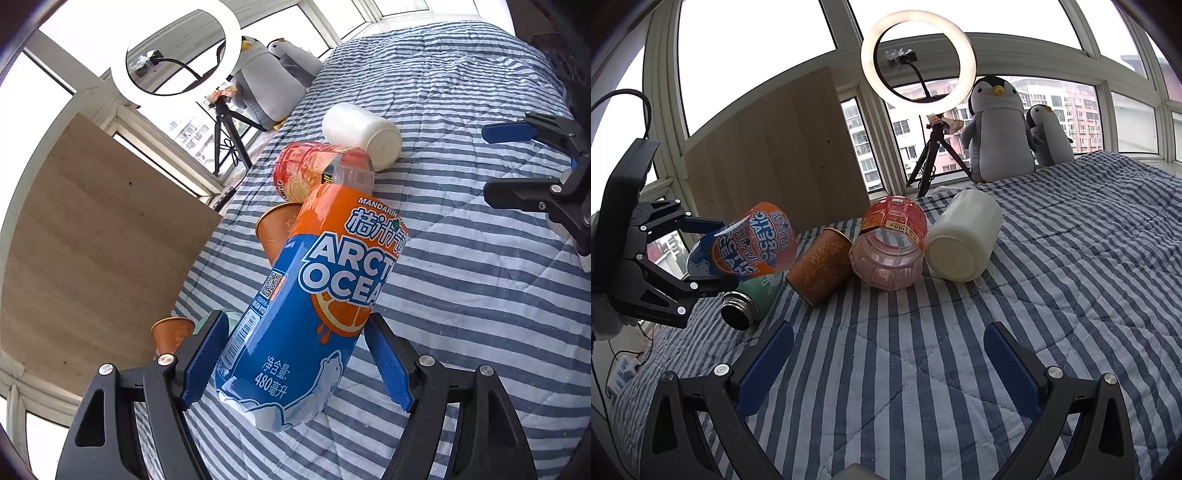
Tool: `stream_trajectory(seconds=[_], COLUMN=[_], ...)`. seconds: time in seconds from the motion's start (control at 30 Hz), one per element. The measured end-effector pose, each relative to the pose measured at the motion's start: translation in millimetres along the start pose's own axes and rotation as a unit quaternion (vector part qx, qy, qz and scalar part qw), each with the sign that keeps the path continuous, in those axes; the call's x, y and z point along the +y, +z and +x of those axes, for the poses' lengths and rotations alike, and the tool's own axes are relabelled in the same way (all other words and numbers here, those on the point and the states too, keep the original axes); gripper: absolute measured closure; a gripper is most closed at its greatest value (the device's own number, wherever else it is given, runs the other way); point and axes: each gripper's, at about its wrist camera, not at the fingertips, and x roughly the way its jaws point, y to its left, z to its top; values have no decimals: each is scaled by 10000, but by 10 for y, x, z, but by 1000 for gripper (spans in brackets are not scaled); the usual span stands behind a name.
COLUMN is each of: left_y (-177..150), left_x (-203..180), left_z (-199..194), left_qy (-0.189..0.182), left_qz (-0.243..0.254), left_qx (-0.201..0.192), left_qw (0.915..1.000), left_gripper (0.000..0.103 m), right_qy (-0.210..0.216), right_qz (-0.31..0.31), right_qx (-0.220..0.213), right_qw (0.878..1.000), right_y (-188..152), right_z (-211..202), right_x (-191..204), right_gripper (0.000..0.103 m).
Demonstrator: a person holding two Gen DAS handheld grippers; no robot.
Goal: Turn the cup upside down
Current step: 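Lower the blue bottle onto its side on the bed and open the left gripper, then reach the right tool to the blue bottle and close its gripper around it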
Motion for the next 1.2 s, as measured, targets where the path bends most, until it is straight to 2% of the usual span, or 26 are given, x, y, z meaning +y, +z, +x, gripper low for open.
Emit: stream_trajectory(seconds=[0.17, 0.33, 0.47, 0.53, 0.6, 0.73, 0.87, 1.0, 1.03, 1.2], left_y=[-59, -111, -148, -176, -221, -406, -711, -1046, -1115, -1349], left_x=[-399, -562, -623, -604, -545, -434, -286, -180, -165, -154], left_z=[26, 87, 93, 56, -13, -228, -438, -593, -609, -669], left_qy=[-246, -398, -454, -407, -454, -489, -578, -594, -695, -857], left_qz=[125, 41, -2, -61, -212, -609, -1399, -2286, -2453, -2831], left_qx=[51, 68, 44, -11, -88, -313, -575, -814, -832, -1022], left_qw=[9996, 9992, 9990, 9992, 9987, 9965, 9868, 9683, 9634, 9498], left_gripper=[24, 23, 22, 17, 8, 7, 2, 1, 1, 1], right_qy=[-18, 62, 128, 154, 179, 184, 238, 246, 275, 333], right_qz=[135, 262, 343, 355, 336, 75, -551, -1133, -1243, -1889], right_qx=[-86, -73, -25, -9, 13, 29, 62, 77, 119, 305], right_qw=[9999, 9996, 9993, 9993, 9993, 9998, 9982, 9932, 9918, 9810], right_y=[-5, -36, -73, -88, -94, -107, -66, -8, 4, 73], right_z=[-71, -148, -202, -224, -242, -280, -315, -298, -282, -158], right_x=[-36, -66, -95, -97, -88, 10, 239, 490, 543, 781], right_gripper=[1, 1, 1, 1, 1, 1, 1, 1, 1, 1])
